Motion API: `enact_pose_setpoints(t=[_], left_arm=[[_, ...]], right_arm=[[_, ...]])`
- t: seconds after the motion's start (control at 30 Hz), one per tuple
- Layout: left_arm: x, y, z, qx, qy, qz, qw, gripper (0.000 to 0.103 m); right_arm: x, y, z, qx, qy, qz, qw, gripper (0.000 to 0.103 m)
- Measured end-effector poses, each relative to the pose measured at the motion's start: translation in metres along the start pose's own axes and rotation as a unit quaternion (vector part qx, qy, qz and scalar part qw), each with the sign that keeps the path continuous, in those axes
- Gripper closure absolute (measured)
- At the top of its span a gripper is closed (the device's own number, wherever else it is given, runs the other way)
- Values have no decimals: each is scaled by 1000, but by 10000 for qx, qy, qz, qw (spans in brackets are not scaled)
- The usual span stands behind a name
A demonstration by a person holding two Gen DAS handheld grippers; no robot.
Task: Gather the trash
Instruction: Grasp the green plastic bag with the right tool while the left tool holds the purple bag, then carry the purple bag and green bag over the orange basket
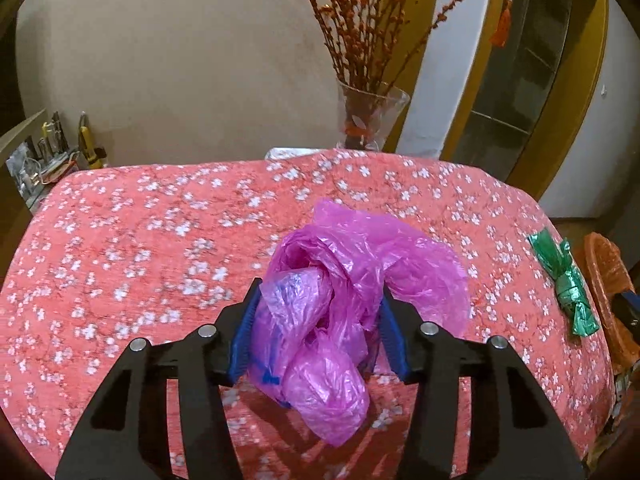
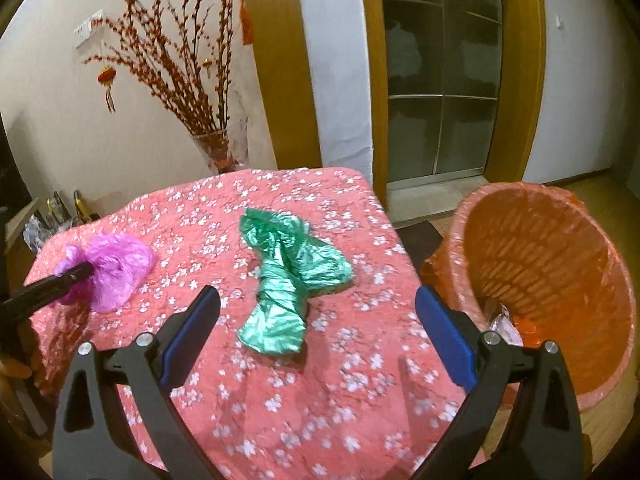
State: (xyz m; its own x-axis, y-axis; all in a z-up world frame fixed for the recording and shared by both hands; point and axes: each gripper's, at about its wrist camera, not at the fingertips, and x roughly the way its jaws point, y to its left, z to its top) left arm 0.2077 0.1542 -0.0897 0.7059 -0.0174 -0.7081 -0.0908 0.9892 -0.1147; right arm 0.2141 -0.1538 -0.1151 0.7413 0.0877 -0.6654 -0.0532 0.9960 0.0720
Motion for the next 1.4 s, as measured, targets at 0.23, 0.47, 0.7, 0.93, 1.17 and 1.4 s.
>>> enact_pose_setpoints(t=[0.23,0.47,0.7,0.93,1.17,1.4], left_arm=[[-19,12,6,-141,-191,70,9997,49],[-28,16,12,-213,-287,21,9994,49],[-36,9,14,-206,-363,-117,9991,49],[-45,-9,19,-130,-476,-313,9983,49],[-52,-35,24,32,-554,-528,9971,49],[-58,-62,28,135,-579,-757,9954,49]], right_arm=[[37,20,7,-115,344,-177,9992,15],[63,26,-1,-319,810,-168,9961,58],[38,12,1,-55,561,88,9984,66],[4,-8,10,163,196,211,9995,66],[-23,-22,19,269,-116,212,9993,66],[-49,-42,17,371,-356,112,9986,66]])
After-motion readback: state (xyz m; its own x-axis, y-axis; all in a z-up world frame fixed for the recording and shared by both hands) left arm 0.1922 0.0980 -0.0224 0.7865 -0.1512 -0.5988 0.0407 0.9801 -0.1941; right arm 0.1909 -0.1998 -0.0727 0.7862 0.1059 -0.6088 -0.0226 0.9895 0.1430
